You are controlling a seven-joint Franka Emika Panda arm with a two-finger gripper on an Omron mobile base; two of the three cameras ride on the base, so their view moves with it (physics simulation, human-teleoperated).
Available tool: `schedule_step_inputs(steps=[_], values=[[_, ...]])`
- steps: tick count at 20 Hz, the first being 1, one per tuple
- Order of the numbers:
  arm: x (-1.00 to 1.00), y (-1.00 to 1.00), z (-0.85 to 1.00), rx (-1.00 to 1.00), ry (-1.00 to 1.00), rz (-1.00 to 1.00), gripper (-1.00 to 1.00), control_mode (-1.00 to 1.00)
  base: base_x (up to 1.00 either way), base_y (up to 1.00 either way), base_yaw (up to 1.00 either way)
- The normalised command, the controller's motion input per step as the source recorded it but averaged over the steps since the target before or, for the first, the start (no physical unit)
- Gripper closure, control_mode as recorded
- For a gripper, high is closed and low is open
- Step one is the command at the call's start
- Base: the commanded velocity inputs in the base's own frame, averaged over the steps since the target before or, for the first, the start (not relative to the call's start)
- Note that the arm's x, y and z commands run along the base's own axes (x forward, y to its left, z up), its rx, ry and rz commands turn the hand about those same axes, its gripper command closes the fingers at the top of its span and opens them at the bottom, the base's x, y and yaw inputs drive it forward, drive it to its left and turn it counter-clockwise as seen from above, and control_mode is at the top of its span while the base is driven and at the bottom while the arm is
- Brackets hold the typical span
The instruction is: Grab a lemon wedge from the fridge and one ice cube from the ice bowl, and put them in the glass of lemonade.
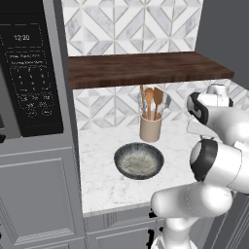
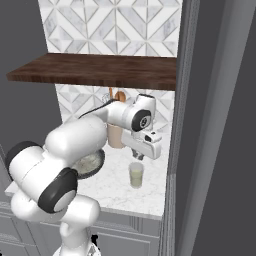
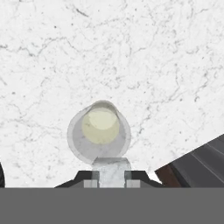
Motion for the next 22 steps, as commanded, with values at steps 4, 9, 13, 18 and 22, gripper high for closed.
schedule_step_inputs(steps=[4,9,13,18,22], values=[[-0.09,0.22,0.0,0.0,-0.13,0.03,1.0,-1.0,0.0,0.0,0.0],[0.1,-0.01,0.0,0.0,-0.01,0.01,1.0,-1.0,0.0,0.0,0.0],[0.19,-0.04,0.0,0.0,0.0,0.0,1.0,-1.0,0.0,0.0,0.0],[0.3,-0.01,0.0,0.0,0.0,0.0,1.0,-1.0,0.0,0.0,0.0],[0.04,-0.31,-0.17,0.01,0.0,0.0,1.0,-1.0,0.0,0.0,0.0]])
